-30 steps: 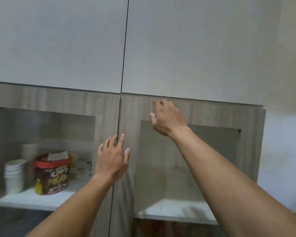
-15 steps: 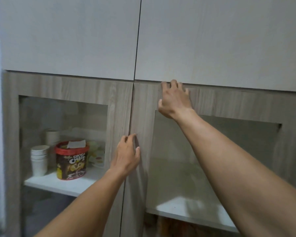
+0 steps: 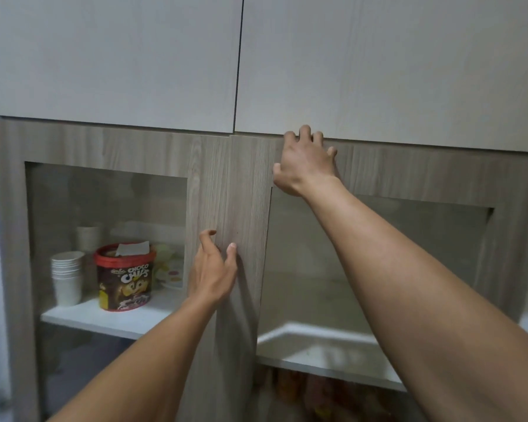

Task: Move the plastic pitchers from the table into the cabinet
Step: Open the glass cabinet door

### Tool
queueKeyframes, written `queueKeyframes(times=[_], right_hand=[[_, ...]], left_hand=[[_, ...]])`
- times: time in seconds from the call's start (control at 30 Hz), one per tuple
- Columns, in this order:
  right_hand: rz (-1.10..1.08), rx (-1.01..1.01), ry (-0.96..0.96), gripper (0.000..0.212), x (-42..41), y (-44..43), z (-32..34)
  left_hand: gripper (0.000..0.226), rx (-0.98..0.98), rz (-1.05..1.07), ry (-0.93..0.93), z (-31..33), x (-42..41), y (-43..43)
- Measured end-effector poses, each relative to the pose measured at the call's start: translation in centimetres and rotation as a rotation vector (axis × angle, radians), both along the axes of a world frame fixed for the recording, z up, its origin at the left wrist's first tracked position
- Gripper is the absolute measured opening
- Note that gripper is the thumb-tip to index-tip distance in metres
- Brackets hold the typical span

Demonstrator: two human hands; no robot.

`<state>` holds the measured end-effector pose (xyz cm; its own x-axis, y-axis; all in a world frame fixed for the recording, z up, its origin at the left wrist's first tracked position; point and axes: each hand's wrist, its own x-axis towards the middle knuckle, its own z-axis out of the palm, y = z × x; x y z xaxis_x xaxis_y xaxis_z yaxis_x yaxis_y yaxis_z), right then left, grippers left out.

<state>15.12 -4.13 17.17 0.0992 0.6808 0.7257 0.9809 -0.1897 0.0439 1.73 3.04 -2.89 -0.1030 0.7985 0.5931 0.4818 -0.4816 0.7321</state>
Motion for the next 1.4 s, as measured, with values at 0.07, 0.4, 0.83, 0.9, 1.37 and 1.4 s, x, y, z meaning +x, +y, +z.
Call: queueKeyframes(times=[0.07, 0.4, 0.83, 0.9, 1.37, 1.4], right_hand=[[0.005, 0.022, 0.001, 0.056, -0.4, -0.5, -0.1], [0.001, 0.000, 0.077, 0.078, -2.9, -5.4, 0.6], [-0.086, -0.020, 0.322, 0.090, -9.4, -23.8, 1.3], [-0.108, -0.018, 0.344, 0.088, -10.3, -26.5, 1.0], [-0.374, -0.083, 0.034, 0.047, -13.2, -41.7, 2.3], [-0.409, -0.089, 0.014, 0.047, -13.0, -43.0, 2.4]], left_hand=[[0.035, -0.051, -0.044, 0.039, -0.6, -0.9, 0.2], [0.047, 0.013, -0.172, 0.068, -3.2, -4.1, -4.8], [0.074, 0.203, -0.485, 0.315, -7.1, -7.5, -19.0], [0.067, 0.259, -0.558, 0.302, -5.5, -7.7, -21.5], [0.080, 0.434, -0.917, 0.392, -1.2, -4.3, -36.2], [0.082, 0.448, -0.949, 0.377, -1.0, -3.5, -37.6]])
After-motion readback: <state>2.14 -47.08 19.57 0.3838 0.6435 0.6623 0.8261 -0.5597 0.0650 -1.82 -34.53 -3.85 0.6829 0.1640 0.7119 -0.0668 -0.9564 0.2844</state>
